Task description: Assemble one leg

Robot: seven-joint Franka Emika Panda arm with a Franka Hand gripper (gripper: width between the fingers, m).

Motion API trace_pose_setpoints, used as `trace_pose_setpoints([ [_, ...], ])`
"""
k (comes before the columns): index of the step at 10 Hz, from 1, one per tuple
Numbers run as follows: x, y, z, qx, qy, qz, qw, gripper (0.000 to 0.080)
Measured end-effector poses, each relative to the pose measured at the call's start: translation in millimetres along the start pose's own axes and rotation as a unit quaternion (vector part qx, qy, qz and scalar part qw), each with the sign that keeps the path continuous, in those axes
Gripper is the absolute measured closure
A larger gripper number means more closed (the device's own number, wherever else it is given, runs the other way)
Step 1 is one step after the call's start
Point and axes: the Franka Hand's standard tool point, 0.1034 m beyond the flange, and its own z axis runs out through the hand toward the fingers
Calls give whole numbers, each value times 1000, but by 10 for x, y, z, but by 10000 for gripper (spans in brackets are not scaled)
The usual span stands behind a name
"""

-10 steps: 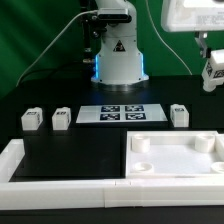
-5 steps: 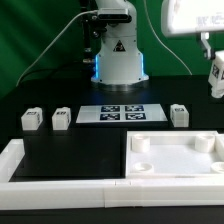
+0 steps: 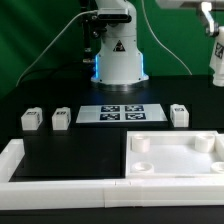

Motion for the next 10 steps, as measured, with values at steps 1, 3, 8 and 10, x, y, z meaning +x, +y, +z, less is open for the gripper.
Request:
trace_pose_setpoints([
  [1, -23, 0, 11, 1, -2, -1, 1000, 501],
  [3, -21, -2, 11, 2, -3, -1, 1000, 501],
  [8, 359, 66, 570, 36, 90, 9, 995, 501],
  [10, 395, 80, 703, 35, 105, 28, 993, 501],
])
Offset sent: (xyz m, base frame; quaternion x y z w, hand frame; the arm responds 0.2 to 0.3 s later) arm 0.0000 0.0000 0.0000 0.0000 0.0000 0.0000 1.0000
